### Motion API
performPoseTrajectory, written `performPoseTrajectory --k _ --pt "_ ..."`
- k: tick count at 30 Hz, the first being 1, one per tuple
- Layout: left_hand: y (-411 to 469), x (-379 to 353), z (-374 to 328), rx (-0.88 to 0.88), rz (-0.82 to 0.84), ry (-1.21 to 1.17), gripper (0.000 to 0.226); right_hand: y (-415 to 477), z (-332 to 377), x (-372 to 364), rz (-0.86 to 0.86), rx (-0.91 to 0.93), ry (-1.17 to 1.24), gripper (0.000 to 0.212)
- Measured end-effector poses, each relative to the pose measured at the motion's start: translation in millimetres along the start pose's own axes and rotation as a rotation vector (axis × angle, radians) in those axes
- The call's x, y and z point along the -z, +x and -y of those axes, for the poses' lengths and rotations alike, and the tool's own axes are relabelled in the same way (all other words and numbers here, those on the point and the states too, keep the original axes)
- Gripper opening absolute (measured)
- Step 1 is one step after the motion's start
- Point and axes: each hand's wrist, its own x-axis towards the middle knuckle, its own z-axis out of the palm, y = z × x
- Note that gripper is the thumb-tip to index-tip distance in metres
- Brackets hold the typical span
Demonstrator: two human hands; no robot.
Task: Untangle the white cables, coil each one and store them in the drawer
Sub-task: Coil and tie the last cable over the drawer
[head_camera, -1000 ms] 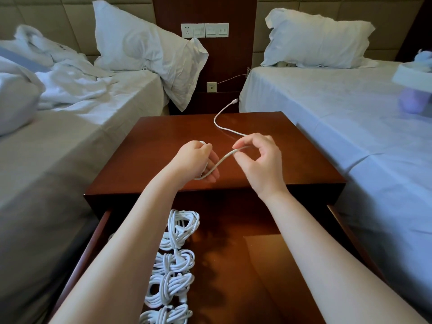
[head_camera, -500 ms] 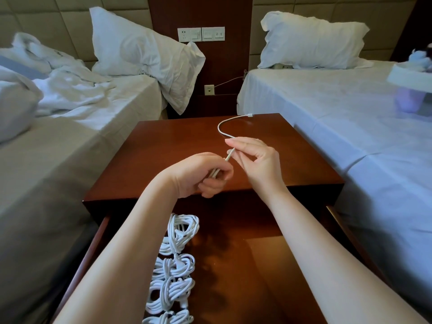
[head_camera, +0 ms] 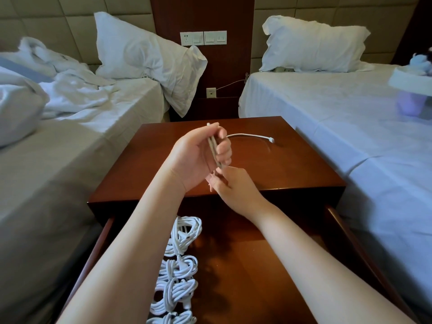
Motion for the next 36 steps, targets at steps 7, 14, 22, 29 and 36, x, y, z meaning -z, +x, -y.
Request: performPoseTrajectory --k 7,14,22,29,36 --pt "14 -4 6 -0.162 -0.321 0.077 0.056 2 -8 3 -0.017 0.034 -0.001 0.031" --pt "19 8 12 -0.276 -0.679 0.479 0.033 5 -12 22 -0.204 0.071 -0.114 0.018" --pt "8 14 13 0.053 -0.653 0.866 0.037 5 -13 35 -0.293 0.277 -0.255 0.012" --pt "3 6 16 0.19 -0.444 0.879 0.046 2 -3 46 -0.253 0.285 -0.306 0.013" --pt "3 6 26 0.288 -0.233 0.938 0.086 2 3 53 -0.129 0.205 -0.17 0.014"
